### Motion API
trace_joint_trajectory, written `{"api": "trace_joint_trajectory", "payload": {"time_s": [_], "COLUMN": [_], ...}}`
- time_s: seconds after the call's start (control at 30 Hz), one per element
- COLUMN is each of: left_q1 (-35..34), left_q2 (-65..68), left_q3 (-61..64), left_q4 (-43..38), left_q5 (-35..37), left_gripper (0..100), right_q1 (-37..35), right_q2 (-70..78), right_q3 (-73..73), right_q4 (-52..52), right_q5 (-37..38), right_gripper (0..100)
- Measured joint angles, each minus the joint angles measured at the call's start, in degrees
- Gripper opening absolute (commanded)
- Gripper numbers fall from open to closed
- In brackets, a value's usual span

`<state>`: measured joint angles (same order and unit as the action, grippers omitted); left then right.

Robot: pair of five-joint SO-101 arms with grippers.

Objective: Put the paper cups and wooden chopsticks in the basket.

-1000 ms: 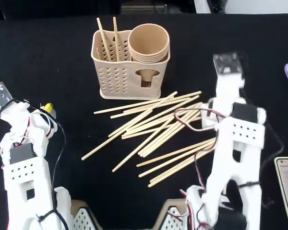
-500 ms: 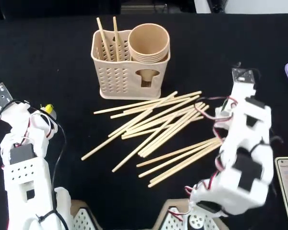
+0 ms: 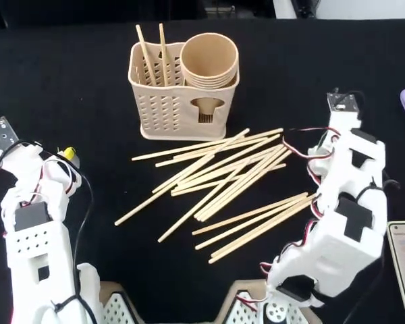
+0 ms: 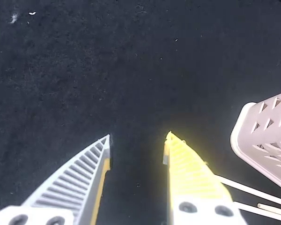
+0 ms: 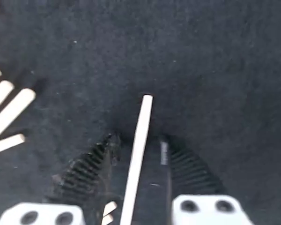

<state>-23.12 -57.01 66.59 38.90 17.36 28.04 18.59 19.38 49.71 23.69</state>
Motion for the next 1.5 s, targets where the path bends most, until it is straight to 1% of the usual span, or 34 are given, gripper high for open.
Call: {"api": "trace_joint_trajectory", "payload": {"time_s": [0.17, 0.27, 0.63, 0.73, 0.83, 0.9, 1.0, 1.1, 1.17, 1.27, 1.4, 1.43, 1.5], "left_q1": [0.00, 0.00, 0.00, 0.00, 0.00, 0.00, 0.00, 0.00, 0.00, 0.00, 0.00, 0.00, 0.00], "left_q2": [0.00, 0.00, 0.00, 0.00, 0.00, 0.00, 0.00, 0.00, 0.00, 0.00, 0.00, 0.00, 0.00], "left_q3": [0.00, 0.00, 0.00, 0.00, 0.00, 0.00, 0.00, 0.00, 0.00, 0.00, 0.00, 0.00, 0.00], "left_q4": [0.00, 0.00, 0.00, 0.00, 0.00, 0.00, 0.00, 0.00, 0.00, 0.00, 0.00, 0.00, 0.00], "left_q5": [0.00, 0.00, 0.00, 0.00, 0.00, 0.00, 0.00, 0.00, 0.00, 0.00, 0.00, 0.00, 0.00], "left_gripper": [19, 19, 19, 19, 19, 19, 19, 19, 19, 19, 19, 19, 19], "right_q1": [0.53, 1.32, 1.67, 1.14, -0.26, -3.34, -9.58, -16.53, -20.75, -27.96, -37.27, -39.21, -41.93], "right_q2": [0.09, 0.09, -1.14, -4.57, -10.64, -14.95, -21.45, -27.34, -30.42, -33.14, -33.58, -33.58, -33.58], "right_q3": [-0.26, -0.35, -0.70, -0.44, -0.35, -0.35, -0.35, 1.14, 3.96, 11.25, 22.24, 24.00, 25.67], "right_q4": [0.00, -0.09, -0.09, 2.81, 8.18, 12.48, 18.81, 23.56, 24.62, 23.65, 16.53, 14.77, 13.19], "right_q5": [1.93, 2.02, 2.02, 2.02, 2.29, 3.16, 8.00, 16.62, 22.33, 28.48, 30.86, 30.86, 31.03], "right_gripper": [6.2, 0.9, 1.1, 1.1, 1.1, 1.1, 1.1, 1.1, 1.1, 1.1, 1.6, 3.4, 11.5]}}
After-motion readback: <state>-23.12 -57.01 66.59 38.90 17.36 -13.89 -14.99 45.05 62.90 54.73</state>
